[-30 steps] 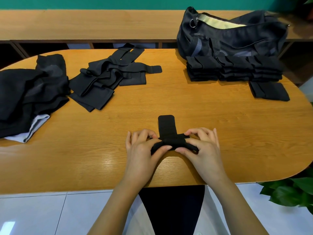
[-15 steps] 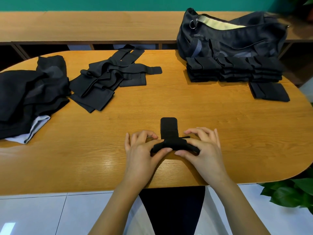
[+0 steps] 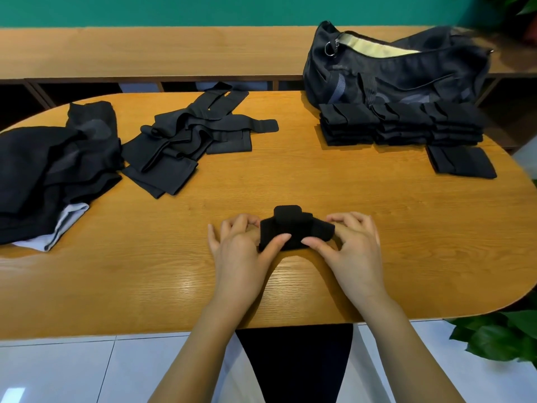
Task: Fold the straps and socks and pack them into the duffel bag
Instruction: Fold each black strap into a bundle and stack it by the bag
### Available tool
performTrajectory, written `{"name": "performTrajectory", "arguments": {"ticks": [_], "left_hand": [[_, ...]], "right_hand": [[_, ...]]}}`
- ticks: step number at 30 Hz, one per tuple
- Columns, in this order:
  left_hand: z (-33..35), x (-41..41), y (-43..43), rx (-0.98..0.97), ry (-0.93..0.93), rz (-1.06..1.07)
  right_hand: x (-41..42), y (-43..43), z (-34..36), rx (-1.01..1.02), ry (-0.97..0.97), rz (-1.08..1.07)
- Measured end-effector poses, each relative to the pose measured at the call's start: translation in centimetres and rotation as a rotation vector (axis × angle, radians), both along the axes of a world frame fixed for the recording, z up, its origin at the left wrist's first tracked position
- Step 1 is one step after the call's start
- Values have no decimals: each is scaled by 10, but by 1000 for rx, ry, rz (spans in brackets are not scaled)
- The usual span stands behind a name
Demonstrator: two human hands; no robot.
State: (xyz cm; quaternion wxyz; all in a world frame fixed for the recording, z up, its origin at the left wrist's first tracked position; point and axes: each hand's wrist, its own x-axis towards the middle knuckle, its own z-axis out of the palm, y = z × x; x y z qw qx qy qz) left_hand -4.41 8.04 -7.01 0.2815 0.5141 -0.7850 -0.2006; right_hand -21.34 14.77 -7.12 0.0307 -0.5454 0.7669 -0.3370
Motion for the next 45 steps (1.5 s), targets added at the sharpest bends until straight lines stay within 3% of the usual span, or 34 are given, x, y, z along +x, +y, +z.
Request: {"name": "performTrajectory", "arguments": {"ticks": [5, 9, 13, 16, 22, 26, 30, 39, 45], "left_hand": [[3, -6, -12, -4, -81, 89], [2, -12, -20, 6, -200, 142], [-6, -15, -20, -55, -236, 151], [-4, -15, -20, -50, -276, 123], [-1, -8, -20, 39, -240, 18], [1, -5, -17, 57, -253, -43], [2, -10, -14, 69, -291, -107], [6, -42, -8, 104, -309, -138], [8, -80, -15, 98, -286, -196]], "right_hand": [[5, -16, 9, 28, 60, -66], [5, -28, 10, 164, 80, -93], [4, -32, 5, 301, 222, -59], [2, -31, 3, 413, 201, -8], [-4, -33, 4, 411, 204, -7], [-6, -26, 11, 162, 218, 78], [1, -6, 21, 113, 230, 204], [-11, 22, -2, 357, 493, 189], [-44, 18, -1, 352, 548, 94]]}}
